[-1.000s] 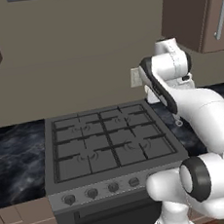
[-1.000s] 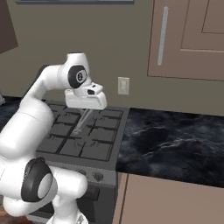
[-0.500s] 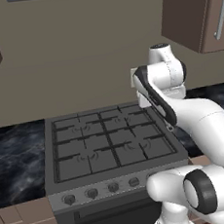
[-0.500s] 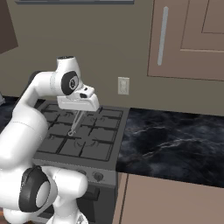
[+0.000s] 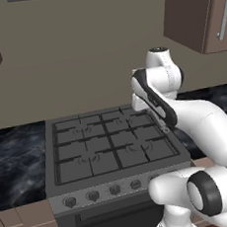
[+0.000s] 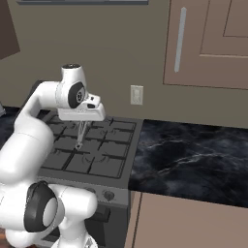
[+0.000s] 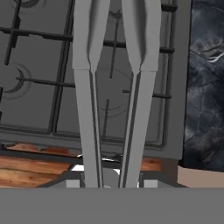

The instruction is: Take the tongs from the drawer on the right and place them on the dining counter next to the tray containing the kebab skewer.

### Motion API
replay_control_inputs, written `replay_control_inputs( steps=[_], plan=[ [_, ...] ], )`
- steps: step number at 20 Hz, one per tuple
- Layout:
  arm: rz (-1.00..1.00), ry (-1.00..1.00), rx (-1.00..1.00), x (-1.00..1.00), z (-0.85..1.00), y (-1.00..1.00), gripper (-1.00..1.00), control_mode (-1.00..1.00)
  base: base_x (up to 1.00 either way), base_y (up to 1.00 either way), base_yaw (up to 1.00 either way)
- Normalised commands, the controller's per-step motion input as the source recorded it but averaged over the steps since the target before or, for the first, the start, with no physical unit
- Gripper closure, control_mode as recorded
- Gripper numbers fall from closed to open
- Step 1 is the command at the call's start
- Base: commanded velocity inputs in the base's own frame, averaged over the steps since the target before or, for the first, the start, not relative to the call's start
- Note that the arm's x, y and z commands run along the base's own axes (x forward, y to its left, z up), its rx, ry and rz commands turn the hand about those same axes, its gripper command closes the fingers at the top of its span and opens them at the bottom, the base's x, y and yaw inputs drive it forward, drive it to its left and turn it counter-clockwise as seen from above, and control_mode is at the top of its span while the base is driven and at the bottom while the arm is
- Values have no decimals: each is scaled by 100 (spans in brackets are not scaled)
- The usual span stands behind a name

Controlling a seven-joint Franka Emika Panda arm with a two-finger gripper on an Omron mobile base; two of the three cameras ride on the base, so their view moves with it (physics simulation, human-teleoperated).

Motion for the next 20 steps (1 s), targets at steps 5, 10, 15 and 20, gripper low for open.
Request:
replay_control_inputs(
  steps=[5,10,15,20],
  plan=[
    [14,0,0,15,0,17,100,-100,0,0,0],
    [0,0,0,0,0,0,100,-100,0,0,0],
    [-1,-2,0,-4,0,0,100,-100,0,0,0],
    [-6,-10,0,-11,0,0,100,-100,0,0,0]
  ],
)
